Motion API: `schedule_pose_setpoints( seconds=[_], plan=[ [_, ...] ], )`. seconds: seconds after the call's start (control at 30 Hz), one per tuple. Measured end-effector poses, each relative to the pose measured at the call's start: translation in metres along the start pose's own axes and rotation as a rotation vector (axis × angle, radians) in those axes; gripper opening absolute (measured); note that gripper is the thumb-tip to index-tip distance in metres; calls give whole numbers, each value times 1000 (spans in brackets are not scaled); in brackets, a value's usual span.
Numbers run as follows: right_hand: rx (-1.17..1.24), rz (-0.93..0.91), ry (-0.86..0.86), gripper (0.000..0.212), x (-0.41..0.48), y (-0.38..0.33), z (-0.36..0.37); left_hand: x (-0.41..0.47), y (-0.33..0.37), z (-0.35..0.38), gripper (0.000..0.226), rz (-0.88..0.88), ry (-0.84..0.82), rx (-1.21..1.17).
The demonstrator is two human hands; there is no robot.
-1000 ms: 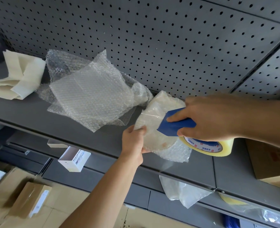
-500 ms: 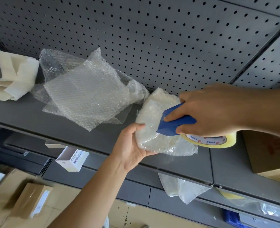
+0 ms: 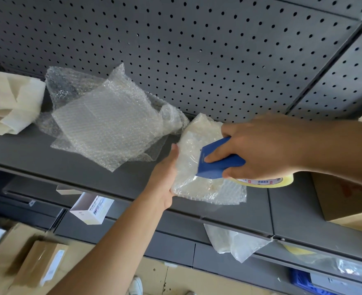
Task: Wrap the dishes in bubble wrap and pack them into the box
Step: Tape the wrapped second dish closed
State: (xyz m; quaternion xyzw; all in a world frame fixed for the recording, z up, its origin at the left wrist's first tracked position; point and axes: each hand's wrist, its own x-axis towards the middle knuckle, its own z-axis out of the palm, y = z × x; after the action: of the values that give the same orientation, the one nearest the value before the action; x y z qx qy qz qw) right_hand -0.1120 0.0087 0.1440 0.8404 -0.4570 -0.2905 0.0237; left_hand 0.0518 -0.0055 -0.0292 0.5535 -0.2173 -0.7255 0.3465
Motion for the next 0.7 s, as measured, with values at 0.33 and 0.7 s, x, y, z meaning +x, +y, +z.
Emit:
schedule_pose_setpoints(
  seconds=[0.33,0.7],
  plan=[
    [-33,-14,12,38,0,0,3,-2,3,3,43,-30,149,-129],
    [30,-5,30,39,5,5,0,2,-9,-4,102,133,35,46]
  ],
)
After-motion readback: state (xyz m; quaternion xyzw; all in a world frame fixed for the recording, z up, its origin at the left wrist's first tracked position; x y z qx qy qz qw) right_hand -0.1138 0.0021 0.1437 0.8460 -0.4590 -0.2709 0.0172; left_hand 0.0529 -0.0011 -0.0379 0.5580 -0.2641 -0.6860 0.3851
